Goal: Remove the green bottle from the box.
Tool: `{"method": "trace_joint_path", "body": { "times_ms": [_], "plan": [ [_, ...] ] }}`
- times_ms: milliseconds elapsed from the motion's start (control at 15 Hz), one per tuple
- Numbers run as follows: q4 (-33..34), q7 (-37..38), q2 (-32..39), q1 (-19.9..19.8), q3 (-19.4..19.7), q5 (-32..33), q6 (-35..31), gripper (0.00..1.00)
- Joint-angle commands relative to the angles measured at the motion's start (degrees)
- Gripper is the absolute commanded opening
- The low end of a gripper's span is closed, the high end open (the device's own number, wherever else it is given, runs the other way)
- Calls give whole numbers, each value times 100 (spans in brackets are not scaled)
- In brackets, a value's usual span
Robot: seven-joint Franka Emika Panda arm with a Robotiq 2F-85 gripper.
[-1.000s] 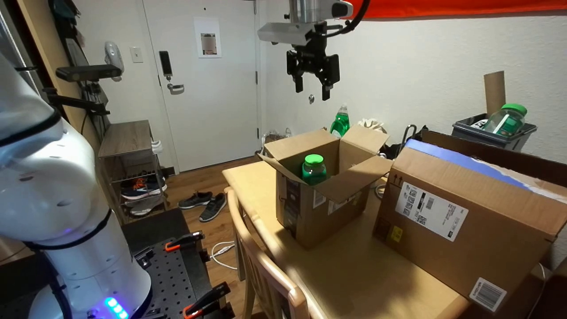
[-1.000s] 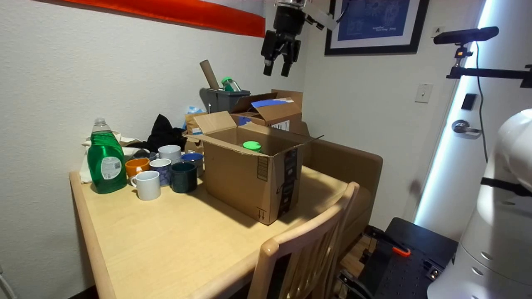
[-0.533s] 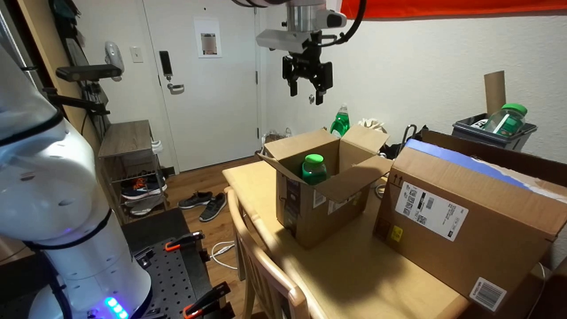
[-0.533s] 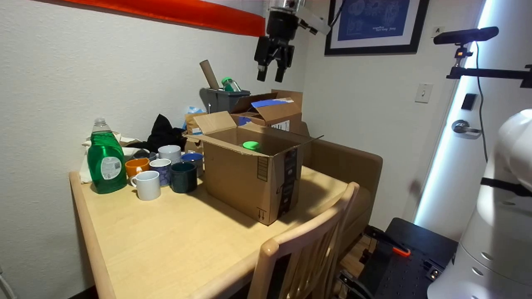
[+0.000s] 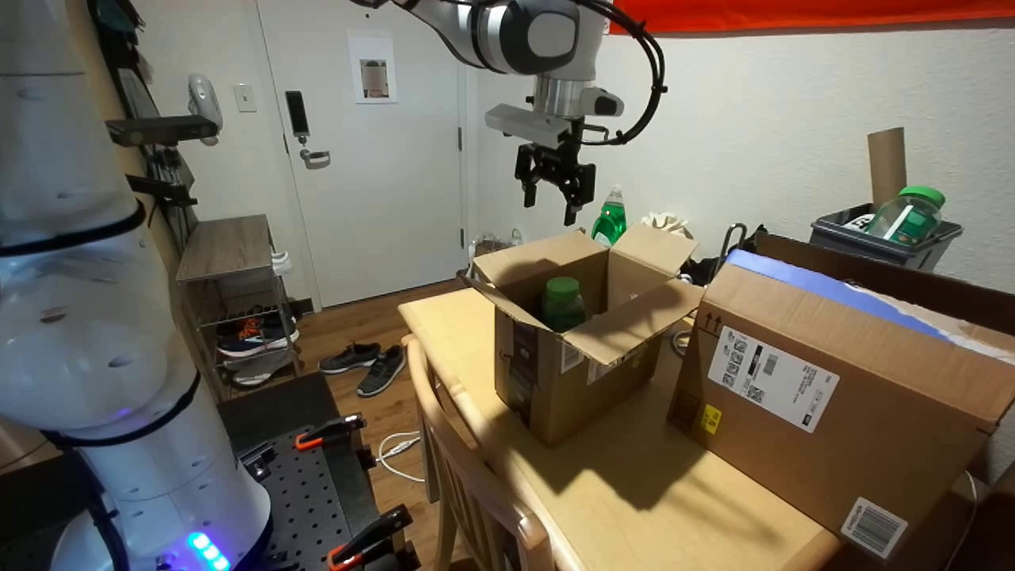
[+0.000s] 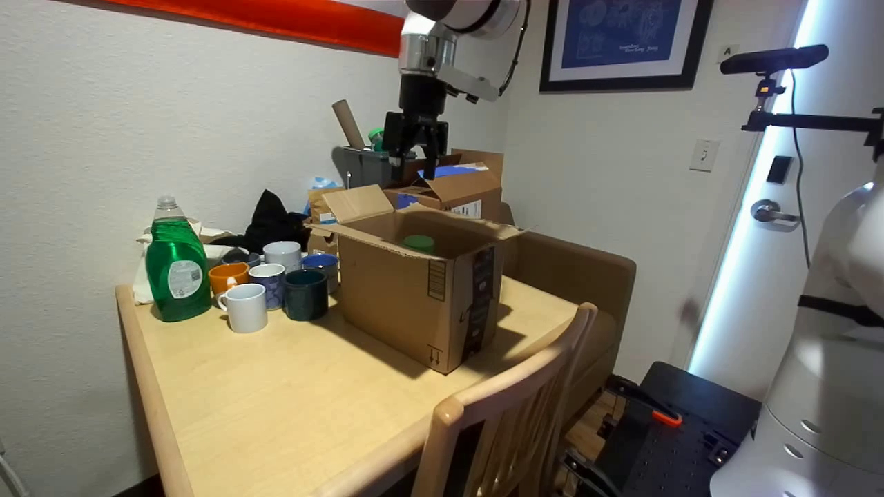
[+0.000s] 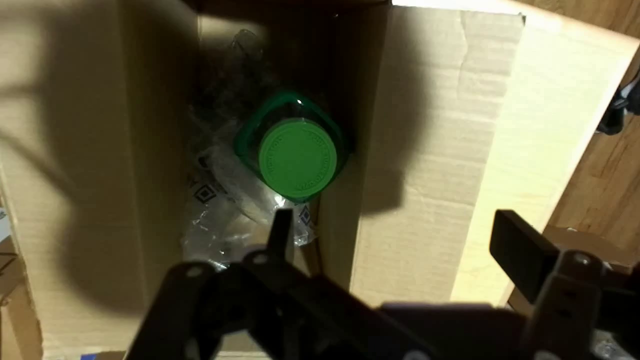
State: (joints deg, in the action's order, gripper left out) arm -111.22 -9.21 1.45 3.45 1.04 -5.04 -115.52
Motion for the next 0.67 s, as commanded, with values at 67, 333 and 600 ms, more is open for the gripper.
{"method": "trace_joint_path", "body": {
  "times_ms": [67, 333, 600],
  "plan": [
    [567, 605, 451, -129, -65, 56, 469, 100],
    [443, 1296, 521, -126, -56, 91, 587, 100],
    [224, 1609, 573, -179, -8, 49, 349, 100]
  ]
}}
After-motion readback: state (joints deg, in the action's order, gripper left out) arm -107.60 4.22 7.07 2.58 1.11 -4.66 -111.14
